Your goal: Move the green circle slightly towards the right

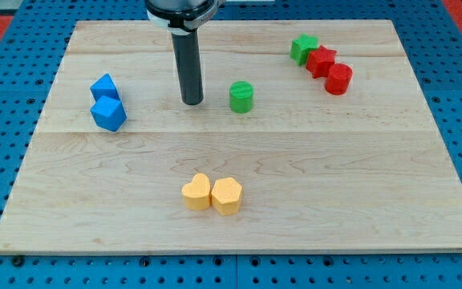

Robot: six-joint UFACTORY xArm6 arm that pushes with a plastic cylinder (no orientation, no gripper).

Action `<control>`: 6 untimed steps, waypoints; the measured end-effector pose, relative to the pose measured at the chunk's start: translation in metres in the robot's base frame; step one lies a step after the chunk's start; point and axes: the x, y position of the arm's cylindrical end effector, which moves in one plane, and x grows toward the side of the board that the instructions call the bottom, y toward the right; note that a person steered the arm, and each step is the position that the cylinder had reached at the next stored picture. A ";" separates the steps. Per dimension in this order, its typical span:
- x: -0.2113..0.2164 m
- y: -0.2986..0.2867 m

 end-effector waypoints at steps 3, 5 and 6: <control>0.000 0.019; 0.000 0.027; 0.017 0.067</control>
